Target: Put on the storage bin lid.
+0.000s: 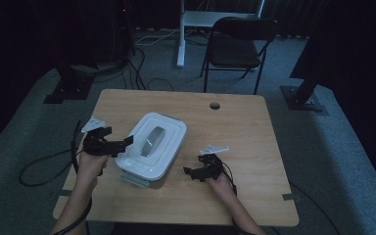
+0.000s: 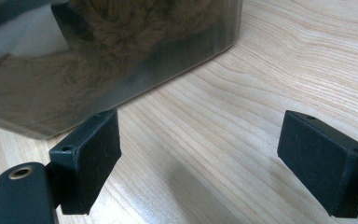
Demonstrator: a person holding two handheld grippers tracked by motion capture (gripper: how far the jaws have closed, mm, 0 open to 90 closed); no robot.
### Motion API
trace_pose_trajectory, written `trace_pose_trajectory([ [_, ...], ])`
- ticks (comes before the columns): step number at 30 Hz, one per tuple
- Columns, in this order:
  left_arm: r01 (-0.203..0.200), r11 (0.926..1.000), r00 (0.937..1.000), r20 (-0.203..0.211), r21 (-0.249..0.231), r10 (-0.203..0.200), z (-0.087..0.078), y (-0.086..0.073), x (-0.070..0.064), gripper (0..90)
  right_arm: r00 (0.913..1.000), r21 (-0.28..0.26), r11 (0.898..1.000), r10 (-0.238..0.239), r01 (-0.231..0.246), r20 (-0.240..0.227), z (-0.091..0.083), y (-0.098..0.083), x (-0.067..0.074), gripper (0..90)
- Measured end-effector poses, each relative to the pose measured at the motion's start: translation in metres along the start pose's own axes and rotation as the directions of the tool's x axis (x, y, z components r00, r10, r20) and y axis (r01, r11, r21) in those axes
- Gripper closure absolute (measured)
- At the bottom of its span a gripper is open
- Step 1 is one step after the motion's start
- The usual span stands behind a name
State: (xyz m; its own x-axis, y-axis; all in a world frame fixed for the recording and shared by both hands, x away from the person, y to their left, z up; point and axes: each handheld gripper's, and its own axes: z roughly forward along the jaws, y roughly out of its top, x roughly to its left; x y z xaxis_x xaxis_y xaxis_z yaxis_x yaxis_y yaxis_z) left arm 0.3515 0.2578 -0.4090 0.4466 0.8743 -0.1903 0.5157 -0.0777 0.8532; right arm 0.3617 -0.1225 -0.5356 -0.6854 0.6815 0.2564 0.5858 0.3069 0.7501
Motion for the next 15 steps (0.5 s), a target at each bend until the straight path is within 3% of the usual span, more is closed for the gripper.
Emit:
trace_pose_trajectory([
  [4,0.036,0.9986,0.9965,-0.074,-0.039,-0.039,0.0,-0.004,0.02,0.4,1.0,0.0,1.0,0.003,-0.003,-0.001,-0.002,0.0,-0.002,12.6],
  [6,0.049,0.9973,0.9897,-0.132,-0.054,-0.056,0.004,-0.009,0.03,0.3,1.0,0.001,1.0,0.003,-0.003,0.002,-0.003,-0.001,-0.003,12.6],
  [7,0.04,0.9967,0.9876,-0.149,-0.071,-0.05,0.006,-0.013,0.034,0.4,1.0,0.001,1.0,0.005,-0.005,0.002,-0.004,-0.001,-0.003,12.6],
  [8,0.031,0.9979,0.9835,-0.176,-0.056,-0.041,0.009,-0.016,0.038,0.4,1.0,-0.002,1.0,0.005,-0.005,0.002,-0.004,-0.001,-0.004,12.6],
  [10,-0.007,0.9986,0.971,-0.239,-0.052,-0.005,0.014,-0.024,0.043,0.4,1.0,-0.005,1.0,0.008,-0.008,0.002,-0.005,-0.002,-0.005,12.6],
  [11,-0.007,0.9986,0.971,-0.239,-0.052,-0.005,0.014,-0.024,0.043,0.4,1.0,-0.005,1.0,0.008,-0.008,0.002,-0.005,-0.002,-0.005,12.6],
  [13,0.065,0.9954,0.9701,-0.229,-0.07,-0.079,0.02,-0.035,0.054,0.4,1.0,-0.003,1.0,0.01,-0.01,-0.002,-0.005,-0.003,-0.006,12.6],
  [15,0.078,0.9944,0.9635,-0.251,-0.071,-0.094,0.023,-0.041,0.06,0.4,1.0,0.0,1.0,0.009,-0.009,-0.001,-0.004,-0.003,-0.005,12.6],
])
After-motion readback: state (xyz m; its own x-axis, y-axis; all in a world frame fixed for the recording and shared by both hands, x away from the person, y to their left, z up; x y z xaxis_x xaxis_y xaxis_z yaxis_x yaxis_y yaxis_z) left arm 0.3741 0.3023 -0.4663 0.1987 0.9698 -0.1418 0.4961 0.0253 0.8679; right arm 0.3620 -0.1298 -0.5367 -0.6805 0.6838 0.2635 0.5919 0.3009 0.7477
